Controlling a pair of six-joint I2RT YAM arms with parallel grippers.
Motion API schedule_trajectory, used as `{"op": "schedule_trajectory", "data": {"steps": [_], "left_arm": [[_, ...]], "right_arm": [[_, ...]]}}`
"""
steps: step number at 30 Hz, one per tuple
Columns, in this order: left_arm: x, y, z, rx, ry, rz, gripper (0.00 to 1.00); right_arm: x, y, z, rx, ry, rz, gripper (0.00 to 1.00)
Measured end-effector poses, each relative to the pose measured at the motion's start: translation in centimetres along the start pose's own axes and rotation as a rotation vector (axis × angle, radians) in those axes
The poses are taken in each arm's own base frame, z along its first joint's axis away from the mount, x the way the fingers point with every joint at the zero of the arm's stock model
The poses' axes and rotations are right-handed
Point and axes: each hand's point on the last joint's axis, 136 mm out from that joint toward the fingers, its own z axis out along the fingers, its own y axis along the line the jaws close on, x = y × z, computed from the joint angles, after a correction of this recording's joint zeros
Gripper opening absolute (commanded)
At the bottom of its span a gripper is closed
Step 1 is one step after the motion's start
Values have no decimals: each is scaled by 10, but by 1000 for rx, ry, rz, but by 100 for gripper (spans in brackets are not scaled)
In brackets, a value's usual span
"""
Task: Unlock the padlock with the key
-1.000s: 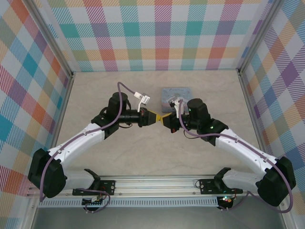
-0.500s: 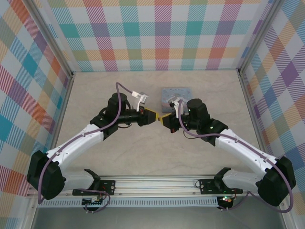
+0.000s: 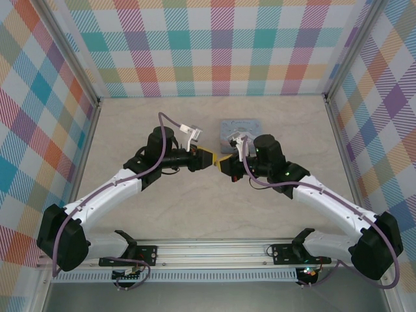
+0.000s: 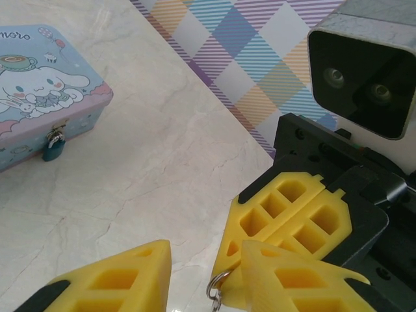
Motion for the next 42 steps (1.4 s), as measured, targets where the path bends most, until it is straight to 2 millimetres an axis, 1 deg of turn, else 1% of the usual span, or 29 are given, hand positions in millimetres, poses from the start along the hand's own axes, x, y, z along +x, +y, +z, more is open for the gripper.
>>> {"op": "schedule_trajectory", "data": {"steps": [6,11,13,19,23,25,28,31,34,37,42], "left_arm": [[1,-2,0,13,7,0,22],[2,-3,0,18,9,0,1],[2,-3,0,18,8,3,0],[-1,-6,-4,15,-4,12,0],[-6,-12,-13,11,-23,42,0],[-7,-16,-16,13,-27,56,0],[-10,-20,-18,15,-23,72,0],[-14,-25,-20,27,-24,89,0],[-17,-29,-21,39,-27,104,0],[-16,-30,-21,44,-25,108,0],[-16,-30,-21,44,-25,108,0]], "right_arm": [[-5,2,0,-7,-20,11,0],[-5,1,2,-7,-19,34,0],[-5,0,2,-6,-19,39,1],[-7,-1,-3,-39,-19,67,24],[-6,-3,-16,-86,-39,93,44],[-7,-1,-24,-118,-63,91,51],[-10,11,-32,-184,-94,71,57],[-17,25,-35,-256,-111,37,59],[-18,31,-33,-312,-106,31,59],[-17,30,-25,-338,-93,40,58],[-14,30,-13,-366,-65,62,51]]}}
